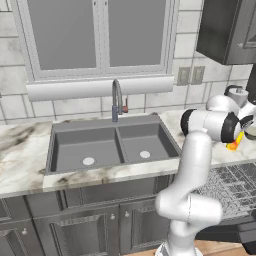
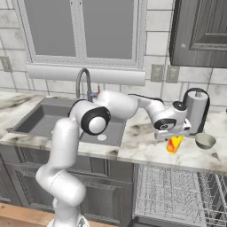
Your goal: Pick up the cup and bowl from the counter, place them in the dishwasher, and close the dishwasher door.
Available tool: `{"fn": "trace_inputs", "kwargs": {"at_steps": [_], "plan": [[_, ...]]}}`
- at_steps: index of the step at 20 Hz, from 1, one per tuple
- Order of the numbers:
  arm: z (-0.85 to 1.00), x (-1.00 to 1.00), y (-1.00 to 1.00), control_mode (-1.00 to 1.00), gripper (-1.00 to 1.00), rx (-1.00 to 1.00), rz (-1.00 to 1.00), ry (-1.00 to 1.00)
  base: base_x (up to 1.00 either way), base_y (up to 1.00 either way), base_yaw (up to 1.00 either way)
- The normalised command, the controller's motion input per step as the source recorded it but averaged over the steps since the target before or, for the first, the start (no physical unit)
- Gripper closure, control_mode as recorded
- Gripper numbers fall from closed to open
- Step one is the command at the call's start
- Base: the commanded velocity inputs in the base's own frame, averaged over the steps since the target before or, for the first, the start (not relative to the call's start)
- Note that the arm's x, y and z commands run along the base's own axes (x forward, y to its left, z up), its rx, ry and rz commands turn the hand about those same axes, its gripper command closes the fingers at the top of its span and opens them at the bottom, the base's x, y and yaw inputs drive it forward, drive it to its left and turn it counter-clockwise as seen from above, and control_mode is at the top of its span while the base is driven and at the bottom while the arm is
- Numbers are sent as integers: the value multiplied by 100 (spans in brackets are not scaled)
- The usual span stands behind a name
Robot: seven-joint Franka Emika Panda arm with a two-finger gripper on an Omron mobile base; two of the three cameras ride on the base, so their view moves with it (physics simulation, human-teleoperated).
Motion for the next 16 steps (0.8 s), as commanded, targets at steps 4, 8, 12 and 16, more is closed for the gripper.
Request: {"fn": "trace_inputs", "kwargs": {"at_steps": [4, 8, 12, 16], "plan": [[-17, -8, 0, -100, 100, 0, 2, -2, 0, 0, 0], [0, -44, 2, -100, 100, 0, 0, -14, 0, 0, 0], [0, -64, 0, -100, 100, 0, 0, -21, 0, 0, 0], [0, -62, 0, -100, 100, 0, 0, -22, 0, 0, 0]]}}
